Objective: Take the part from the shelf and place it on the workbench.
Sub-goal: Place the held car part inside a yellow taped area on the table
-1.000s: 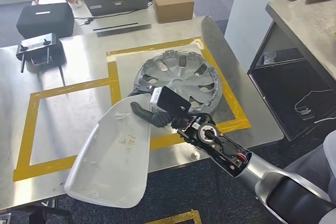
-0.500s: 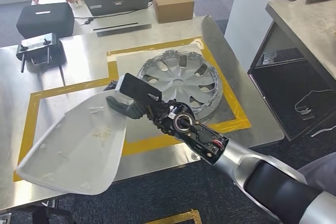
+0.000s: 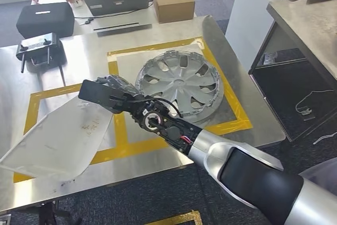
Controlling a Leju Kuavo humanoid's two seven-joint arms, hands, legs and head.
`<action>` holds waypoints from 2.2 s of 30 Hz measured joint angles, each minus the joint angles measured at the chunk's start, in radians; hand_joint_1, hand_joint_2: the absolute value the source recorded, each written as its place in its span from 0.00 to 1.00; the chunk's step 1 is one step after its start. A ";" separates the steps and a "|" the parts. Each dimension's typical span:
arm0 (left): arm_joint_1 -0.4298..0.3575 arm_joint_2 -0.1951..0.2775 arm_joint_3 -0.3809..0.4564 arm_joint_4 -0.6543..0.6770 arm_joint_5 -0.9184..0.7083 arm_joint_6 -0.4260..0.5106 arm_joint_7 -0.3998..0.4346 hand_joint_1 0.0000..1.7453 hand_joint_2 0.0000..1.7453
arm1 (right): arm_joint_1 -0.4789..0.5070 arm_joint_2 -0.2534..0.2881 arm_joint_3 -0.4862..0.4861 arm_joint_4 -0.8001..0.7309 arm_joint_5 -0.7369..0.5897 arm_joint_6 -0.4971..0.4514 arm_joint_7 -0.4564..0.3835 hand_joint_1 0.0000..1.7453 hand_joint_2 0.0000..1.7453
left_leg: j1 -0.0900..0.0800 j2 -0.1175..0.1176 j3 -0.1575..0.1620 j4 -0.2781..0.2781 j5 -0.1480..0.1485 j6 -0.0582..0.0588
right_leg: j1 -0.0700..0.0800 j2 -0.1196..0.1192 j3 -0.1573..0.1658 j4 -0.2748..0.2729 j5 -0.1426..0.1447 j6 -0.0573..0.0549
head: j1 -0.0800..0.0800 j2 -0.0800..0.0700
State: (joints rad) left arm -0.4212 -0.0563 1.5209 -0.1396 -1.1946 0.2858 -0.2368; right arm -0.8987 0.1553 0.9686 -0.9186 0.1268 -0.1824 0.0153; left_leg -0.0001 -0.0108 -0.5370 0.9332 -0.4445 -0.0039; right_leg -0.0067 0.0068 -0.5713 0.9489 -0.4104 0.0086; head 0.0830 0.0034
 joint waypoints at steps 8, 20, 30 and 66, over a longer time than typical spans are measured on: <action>-0.016 -0.025 -0.006 0.000 -0.052 0.002 0.021 0.00 1.00 | -0.069 0.096 0.044 0.201 0.258 -0.129 0.119 1.00 1.00 | 0.000 0.000 0.000 0.000 0.000 0.000 | 0.000 0.000 0.000 0.000 0.000 0.000 | 0.000 0.000; -0.034 -0.056 -0.027 0.000 -0.099 0.005 0.048 0.00 1.00 | -0.107 0.137 0.056 0.409 0.223 -0.025 0.365 1.00 1.00 | 0.000 0.000 0.000 0.001 0.000 0.000 | 0.000 0.001 0.000 -0.001 0.000 0.000 | 0.000 0.000; -0.036 -0.063 -0.032 0.000 -0.101 0.005 0.050 0.00 1.00 | -0.115 0.150 0.016 0.469 0.063 -0.051 0.427 1.00 1.00 | 0.000 0.001 0.001 0.001 0.000 0.000 | 0.000 0.001 0.000 -0.001 0.000 0.000 | 0.000 0.000; -0.035 -0.068 -0.032 0.000 -0.104 0.020 0.014 0.00 1.00 | -0.185 0.187 0.215 0.473 -0.394 -0.366 0.498 0.50 0.50 | 0.000 0.001 0.001 0.001 0.000 0.000 | 0.000 0.001 0.000 -0.001 0.000 0.000 | 0.000 0.000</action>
State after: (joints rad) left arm -0.4564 -0.1242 1.4885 -0.1396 -1.2989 0.3062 -0.2233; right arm -1.0841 0.3426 1.1839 -0.4452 -0.2670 -0.5486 0.5131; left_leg -0.0005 -0.0103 -0.5365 0.9342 -0.4446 -0.0040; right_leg -0.0070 0.0079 -0.5709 0.9481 -0.4100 0.0088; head 0.0830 0.0034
